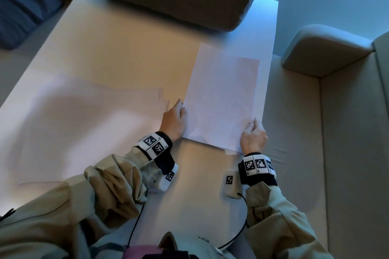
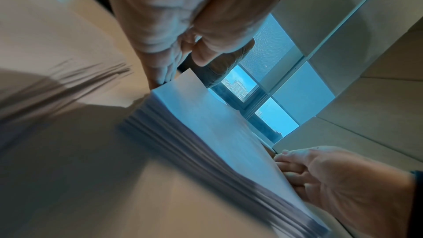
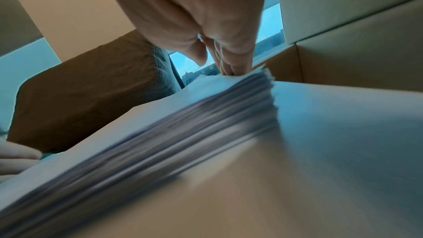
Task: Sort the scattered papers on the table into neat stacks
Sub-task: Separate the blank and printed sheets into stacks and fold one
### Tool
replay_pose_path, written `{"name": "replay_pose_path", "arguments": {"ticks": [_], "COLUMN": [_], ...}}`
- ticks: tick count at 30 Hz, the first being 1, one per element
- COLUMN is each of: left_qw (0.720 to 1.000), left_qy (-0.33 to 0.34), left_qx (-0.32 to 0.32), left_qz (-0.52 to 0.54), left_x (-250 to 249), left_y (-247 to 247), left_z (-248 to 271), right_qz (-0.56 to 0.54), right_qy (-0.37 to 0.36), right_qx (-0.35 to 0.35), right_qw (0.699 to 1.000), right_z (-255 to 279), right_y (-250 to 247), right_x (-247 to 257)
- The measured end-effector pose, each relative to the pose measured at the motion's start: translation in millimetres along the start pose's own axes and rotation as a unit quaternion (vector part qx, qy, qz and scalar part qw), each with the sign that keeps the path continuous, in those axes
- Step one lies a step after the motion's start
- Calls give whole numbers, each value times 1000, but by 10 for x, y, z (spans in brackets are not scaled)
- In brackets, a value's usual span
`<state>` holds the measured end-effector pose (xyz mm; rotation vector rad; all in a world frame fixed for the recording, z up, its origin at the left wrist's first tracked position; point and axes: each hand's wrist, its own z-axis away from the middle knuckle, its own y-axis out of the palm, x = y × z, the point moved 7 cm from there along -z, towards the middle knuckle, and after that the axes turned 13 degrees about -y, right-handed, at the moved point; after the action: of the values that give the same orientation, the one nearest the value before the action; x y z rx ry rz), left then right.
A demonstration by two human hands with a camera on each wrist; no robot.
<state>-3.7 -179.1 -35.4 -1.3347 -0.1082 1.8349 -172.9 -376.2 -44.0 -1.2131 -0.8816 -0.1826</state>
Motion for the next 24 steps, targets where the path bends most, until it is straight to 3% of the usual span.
{"name": "replay_pose_path", "arguments": {"ticks": [18,21,24], "left_qw": [1000,999,997], "left_qy": [-12,-16,-19], "left_qx": [15,38,69], "left_qz": [-12,-30,-28], "left_x": [61,39,-112], "left_y": [-60,-74,-167], "left_z": [-314,-457,-579], "right_qz": [-24,4,9], "right_qy": [5,-4,-7], "right_qx": [-5,29,19], "right_qw": [1000,1000,1000], "right_z": [-76,-117,-302], "right_y": [-141,-124,-243], "right_x": [89,162,176]}}
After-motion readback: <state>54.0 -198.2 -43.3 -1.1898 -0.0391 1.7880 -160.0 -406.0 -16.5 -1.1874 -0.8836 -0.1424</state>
